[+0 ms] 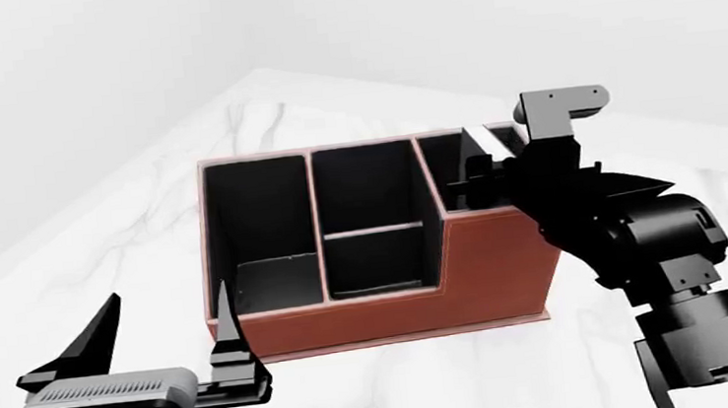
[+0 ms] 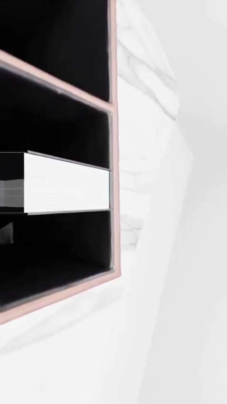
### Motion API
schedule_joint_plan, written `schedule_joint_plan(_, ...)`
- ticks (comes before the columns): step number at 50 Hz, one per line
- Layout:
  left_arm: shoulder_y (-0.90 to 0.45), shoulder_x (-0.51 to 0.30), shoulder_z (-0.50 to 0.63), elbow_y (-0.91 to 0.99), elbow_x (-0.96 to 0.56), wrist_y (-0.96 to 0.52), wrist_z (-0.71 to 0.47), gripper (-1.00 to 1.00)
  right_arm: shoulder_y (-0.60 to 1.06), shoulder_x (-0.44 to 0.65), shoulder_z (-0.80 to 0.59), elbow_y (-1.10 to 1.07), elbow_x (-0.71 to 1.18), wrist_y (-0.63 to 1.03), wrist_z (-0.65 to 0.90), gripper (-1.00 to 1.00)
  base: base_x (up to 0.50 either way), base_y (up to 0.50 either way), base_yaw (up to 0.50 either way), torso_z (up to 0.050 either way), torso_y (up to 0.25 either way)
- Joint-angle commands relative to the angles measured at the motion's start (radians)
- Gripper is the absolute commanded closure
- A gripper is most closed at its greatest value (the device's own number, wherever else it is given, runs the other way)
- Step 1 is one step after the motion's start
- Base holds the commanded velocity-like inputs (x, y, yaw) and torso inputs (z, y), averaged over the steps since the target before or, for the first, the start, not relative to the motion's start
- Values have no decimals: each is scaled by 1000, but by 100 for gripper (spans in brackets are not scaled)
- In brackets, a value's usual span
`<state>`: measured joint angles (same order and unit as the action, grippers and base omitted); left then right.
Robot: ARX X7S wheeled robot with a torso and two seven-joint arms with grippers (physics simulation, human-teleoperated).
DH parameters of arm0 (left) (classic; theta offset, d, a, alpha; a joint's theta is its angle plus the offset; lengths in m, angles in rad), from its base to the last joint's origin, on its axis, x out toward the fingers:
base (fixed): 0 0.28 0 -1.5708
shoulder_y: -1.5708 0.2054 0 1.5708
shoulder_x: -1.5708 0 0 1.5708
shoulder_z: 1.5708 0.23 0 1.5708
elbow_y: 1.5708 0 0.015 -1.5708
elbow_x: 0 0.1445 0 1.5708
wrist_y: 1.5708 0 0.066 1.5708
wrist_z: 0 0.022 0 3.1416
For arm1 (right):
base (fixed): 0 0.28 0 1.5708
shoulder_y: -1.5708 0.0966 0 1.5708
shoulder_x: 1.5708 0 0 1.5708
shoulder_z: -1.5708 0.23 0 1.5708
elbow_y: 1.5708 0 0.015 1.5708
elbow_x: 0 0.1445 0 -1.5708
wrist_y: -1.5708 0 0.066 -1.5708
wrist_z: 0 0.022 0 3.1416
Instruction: Pick up the book and place it in the right compartment of the caddy.
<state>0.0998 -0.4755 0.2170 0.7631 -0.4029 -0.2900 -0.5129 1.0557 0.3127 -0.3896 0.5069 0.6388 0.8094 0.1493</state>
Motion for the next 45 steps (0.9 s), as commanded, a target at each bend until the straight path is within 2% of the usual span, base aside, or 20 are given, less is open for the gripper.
schedule_joint_plan(1, 0, -2, 2, 0, -1, 2, -2, -100, 11, 0, 10, -7, -23, -9, -11, 100, 0, 0, 0, 0, 0)
schedule_joint_plan(14, -2, -4, 6, -2, -1, 3, -4, -100, 17, -4, 7, 21, -26, -25, -21, 100, 0, 0, 0, 0, 1)
schedule_joint_plan(15, -2, -4, 5, -2, -1, 4, -4, -100, 20, -4, 4, 25, -30, -30, -24, -100, 10, 5, 0, 0, 0)
schedule_joint_plan(45, -5, -12, 4, 1, -11, 2, -12, -100, 11, 13, 21, -59, -19, -28, 20, -100, 0, 0, 0, 0, 0)
